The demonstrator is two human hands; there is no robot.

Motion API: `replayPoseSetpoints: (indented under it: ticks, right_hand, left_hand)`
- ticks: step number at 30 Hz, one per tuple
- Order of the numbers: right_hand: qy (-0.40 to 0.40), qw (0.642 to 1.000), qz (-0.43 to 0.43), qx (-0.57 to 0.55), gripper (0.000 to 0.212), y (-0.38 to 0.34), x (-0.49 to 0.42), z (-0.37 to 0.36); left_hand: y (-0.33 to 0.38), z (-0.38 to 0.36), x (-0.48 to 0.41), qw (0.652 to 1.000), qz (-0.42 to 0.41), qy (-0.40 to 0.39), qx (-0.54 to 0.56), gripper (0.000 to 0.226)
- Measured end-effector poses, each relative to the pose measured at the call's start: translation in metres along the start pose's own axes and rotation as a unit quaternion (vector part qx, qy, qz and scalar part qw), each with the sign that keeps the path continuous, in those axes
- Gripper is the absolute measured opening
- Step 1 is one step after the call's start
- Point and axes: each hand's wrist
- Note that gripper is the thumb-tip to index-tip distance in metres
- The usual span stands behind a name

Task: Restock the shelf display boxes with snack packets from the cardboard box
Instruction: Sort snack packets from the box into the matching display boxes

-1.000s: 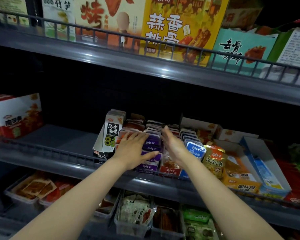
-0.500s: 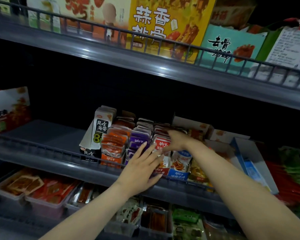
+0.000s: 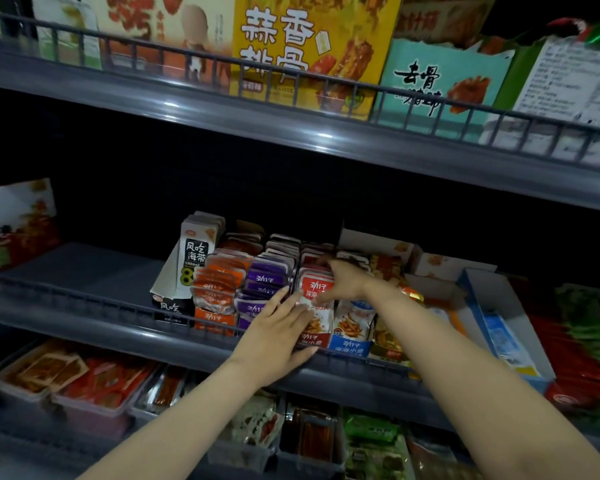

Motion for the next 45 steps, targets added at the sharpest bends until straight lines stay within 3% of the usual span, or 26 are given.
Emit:
replayPoseSetpoints:
  ticks: [3,8,14,20,27,33,39,45]
  right_hand:
    - [0.009,1.000,0.011,0.019,0.094,-0.002,0.003,-0.005]
    - [0.039,0.995,0.041,0.078,0.095,-0.003,0.010,-0.014]
    - [0.172,0.977,0.052,0.116,0.082,0.002,0.008,-0.022]
    - [0.128,0.986,0.080,0.066,0.092,-0.001,0.000,-0.015]
    - [0.114,0.988,0.095,0.046,0.068,-0.003,-0.010,-0.007]
    - [0.107,0.988,0.106,0.024,0.075,0.006,-0.005,-0.005]
    - [0.091,0.987,0.127,0.030,0.081,0.010,0.006,-0.003]
    - [0.116,0.984,0.088,-0.106,0.064,0.028,0.021,0.031]
  left_hand:
    - [-0.004,-0.005,0.002,0.999,-0.041,0.006,-0.022,0.060]
    - [-0.004,-0.005,0.002,0.997,-0.040,0.058,0.005,0.053]
    - [-0.008,-0.007,0.000,0.995,-0.041,0.085,0.016,0.062]
    - [-0.009,-0.009,0.002,0.996,-0.049,0.078,0.010,0.066]
    - [-0.009,-0.007,0.002,0.996,-0.055,0.066,0.009,0.059]
    - [-0.008,-0.005,0.002,0.998,-0.047,0.037,-0.006,0.065]
    - [-0.001,0.000,0.000,0.999,-0.037,0.015,-0.006,0.056]
    - [0.015,0.006,-0.009,0.999,-0.031,0.037,0.001,0.049]
Point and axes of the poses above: each hand's wrist, its own x-axis away from the middle knuckle, its own z-axis out of the back of the hand, y = z × x, and after that the axes turned 9 degrees about -z, right-handed
